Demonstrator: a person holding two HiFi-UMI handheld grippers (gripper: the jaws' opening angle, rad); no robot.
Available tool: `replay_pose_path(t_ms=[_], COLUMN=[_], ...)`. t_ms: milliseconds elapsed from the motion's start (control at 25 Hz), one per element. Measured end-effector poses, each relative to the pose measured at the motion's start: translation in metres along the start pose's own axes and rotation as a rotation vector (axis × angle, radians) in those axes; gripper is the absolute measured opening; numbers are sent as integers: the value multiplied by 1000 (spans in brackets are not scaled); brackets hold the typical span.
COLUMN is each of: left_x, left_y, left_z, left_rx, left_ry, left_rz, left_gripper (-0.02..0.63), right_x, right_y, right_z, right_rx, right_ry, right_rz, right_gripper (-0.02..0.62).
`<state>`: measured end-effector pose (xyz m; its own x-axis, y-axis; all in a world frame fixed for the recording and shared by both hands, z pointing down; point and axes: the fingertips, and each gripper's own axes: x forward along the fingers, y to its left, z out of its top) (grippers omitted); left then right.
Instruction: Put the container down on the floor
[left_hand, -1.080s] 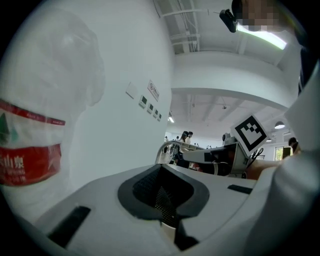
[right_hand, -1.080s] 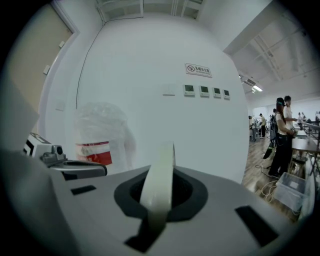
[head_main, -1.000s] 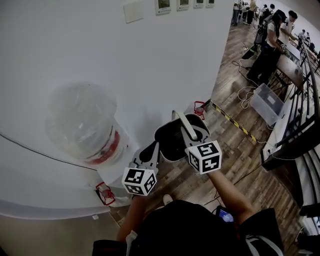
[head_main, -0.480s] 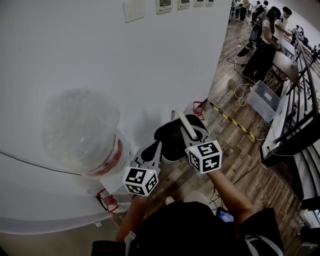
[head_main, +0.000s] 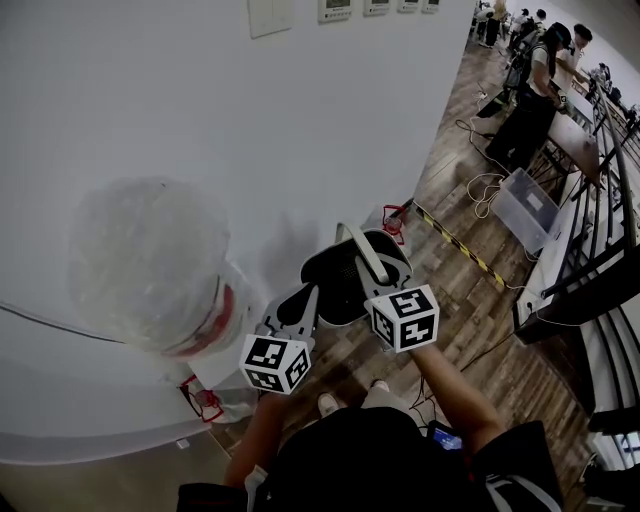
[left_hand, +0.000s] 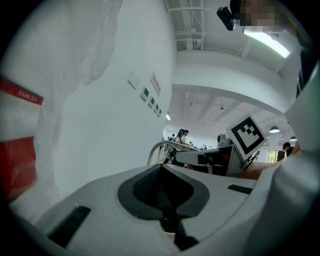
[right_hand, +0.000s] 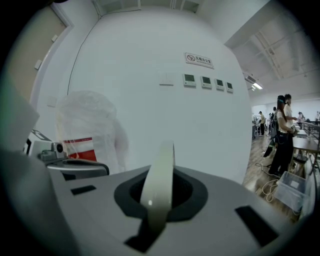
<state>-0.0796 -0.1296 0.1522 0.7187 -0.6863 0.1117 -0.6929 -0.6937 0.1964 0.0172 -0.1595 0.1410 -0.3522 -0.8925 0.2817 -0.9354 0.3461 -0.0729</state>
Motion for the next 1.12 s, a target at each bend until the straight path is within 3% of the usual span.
replay_pose_path(t_ms=[520,760,1120], left_x=[31,45,49], left_y=[-13,-14,-2], left_z=[-8,-9,-18], left_rx=[-33,82,41], left_ry=[-1,33,12], left_rz=[191,282,366], left_gripper=[17,17,17], right_x=[18,26,42], right_y=[-35,-48,-60], right_z=[3,4,-8], right_rx=[-31,-46,-51], right_ry=[9,13,19], right_rz=[165,237,292], right_gripper=[31,31,31])
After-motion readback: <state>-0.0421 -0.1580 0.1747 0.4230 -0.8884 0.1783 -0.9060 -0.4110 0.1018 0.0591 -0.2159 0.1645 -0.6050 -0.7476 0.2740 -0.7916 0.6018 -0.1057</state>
